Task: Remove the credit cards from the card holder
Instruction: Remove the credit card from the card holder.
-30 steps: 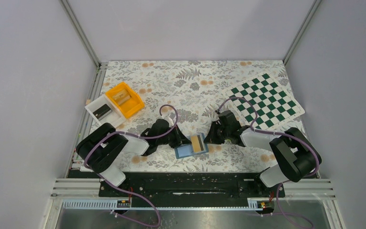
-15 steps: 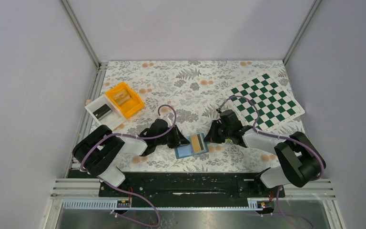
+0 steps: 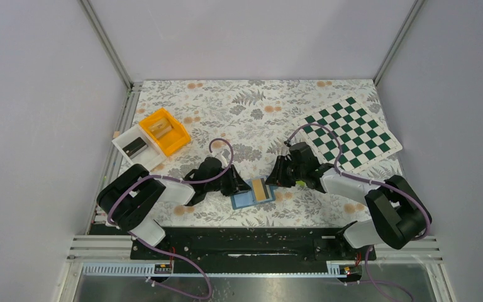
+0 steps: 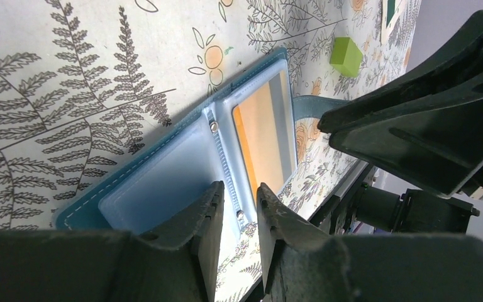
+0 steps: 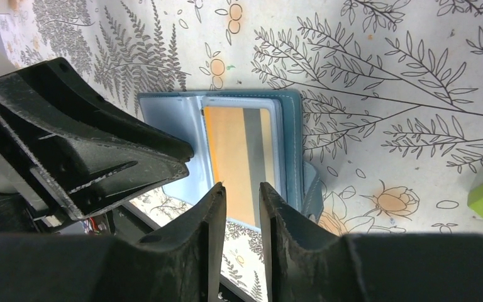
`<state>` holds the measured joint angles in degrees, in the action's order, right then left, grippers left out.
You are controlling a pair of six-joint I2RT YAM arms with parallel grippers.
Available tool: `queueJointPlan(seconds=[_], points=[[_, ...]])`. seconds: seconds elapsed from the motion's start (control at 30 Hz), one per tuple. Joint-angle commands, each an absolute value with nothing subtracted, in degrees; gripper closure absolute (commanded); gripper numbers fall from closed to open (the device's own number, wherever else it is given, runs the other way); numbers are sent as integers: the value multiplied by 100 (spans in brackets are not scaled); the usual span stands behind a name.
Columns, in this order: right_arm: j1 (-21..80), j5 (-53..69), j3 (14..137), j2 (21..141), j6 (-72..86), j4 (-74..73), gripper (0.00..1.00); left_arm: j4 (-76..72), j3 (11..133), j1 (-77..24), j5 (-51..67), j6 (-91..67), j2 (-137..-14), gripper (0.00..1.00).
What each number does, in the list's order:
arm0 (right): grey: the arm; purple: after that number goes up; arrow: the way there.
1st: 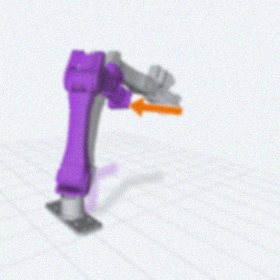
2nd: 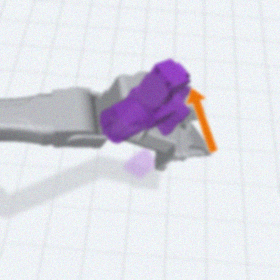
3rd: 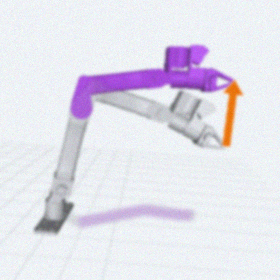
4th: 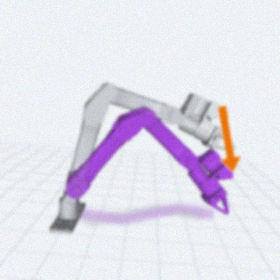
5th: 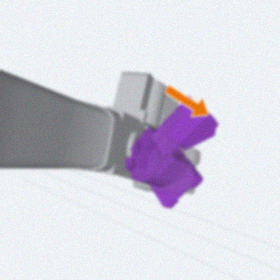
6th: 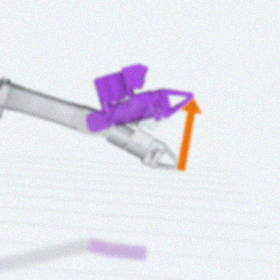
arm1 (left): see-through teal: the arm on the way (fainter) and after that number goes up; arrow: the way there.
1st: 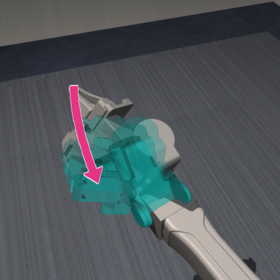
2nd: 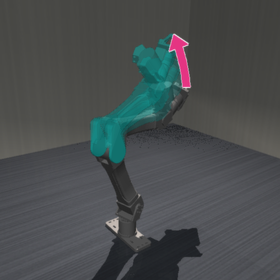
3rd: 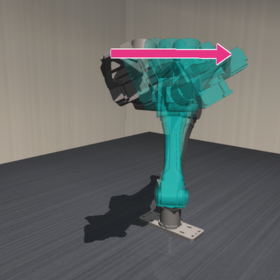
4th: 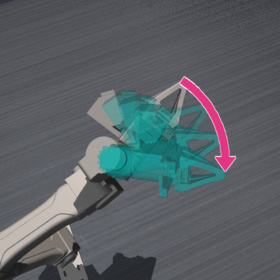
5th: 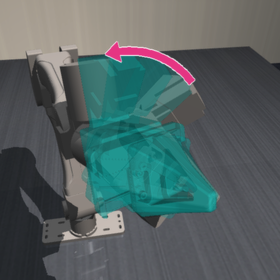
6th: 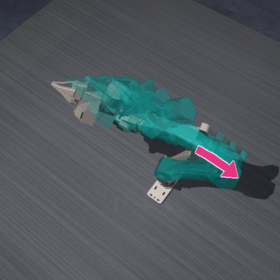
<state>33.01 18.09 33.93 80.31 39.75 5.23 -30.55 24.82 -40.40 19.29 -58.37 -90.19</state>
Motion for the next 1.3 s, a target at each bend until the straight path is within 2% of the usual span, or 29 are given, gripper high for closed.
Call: queueJointPlan(seconds=[0.0, 0.27, 0.9, 1.17, 1.27], points=[[3403, 1842, 3681, 8280, 3933, 545, 66, -3348, 2463, -4059, 1917, -5690, -9053, 74], [3505, 1697, 3808, 8716, 3844, 527, 65, -3518, 2446, -4056, 1962, -5696, -9209, 72], [3704, 1693, 3539, 8904, 4160, 895, 72, -3868, 2417, -4063, 2059, -5742, -9344, 72], [3704, 1680, 3474, 8939, 4214, 949, 73, -4292, 2373, -4065, 2293, -5954, -9396, 85], [3708, 1681, 3469, 8941, 4219, 951, 74, -4332, 2358, -4060, 2334, -6018, -9382, 95]])
